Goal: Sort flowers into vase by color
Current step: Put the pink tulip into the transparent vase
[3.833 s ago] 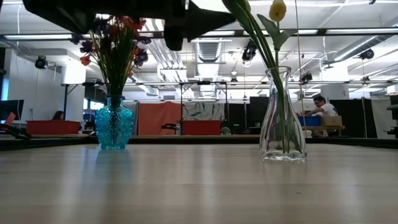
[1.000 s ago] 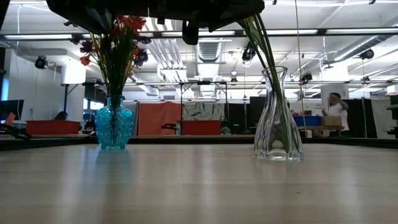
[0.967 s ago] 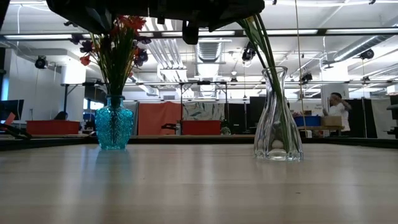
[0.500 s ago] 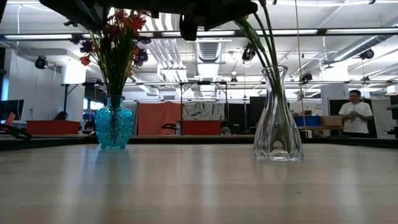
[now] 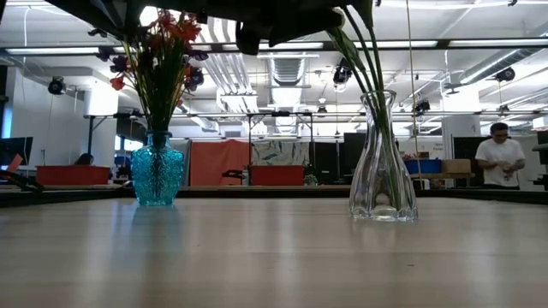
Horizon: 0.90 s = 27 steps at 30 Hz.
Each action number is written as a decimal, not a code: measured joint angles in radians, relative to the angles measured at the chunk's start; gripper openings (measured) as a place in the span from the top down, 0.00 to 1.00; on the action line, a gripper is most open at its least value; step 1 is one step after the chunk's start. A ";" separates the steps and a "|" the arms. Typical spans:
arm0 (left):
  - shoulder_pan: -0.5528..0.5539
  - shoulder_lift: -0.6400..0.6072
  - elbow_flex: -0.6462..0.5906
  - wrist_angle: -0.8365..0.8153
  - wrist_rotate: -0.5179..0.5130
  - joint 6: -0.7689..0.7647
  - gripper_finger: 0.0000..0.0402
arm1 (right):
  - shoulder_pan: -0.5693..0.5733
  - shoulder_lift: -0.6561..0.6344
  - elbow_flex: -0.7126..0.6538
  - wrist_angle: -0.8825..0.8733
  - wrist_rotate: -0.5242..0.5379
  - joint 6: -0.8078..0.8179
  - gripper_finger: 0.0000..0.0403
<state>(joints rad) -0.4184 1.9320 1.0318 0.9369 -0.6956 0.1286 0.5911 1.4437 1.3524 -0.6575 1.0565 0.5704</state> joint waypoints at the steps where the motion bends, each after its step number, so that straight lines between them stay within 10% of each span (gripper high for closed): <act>1: -0.001 0.000 0.000 -0.002 -0.003 0.001 0.40 | 0.000 0.000 -0.010 0.001 0.000 0.010 0.97; 27: -0.016 0.000 0.000 -0.017 -0.029 0.002 0.40 | 0.000 0.002 -0.142 0.049 0.021 0.069 0.97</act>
<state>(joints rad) -0.4339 1.9316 1.0317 0.9195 -0.7250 0.1303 0.5915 1.4456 1.2102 -0.6086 1.0777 0.6392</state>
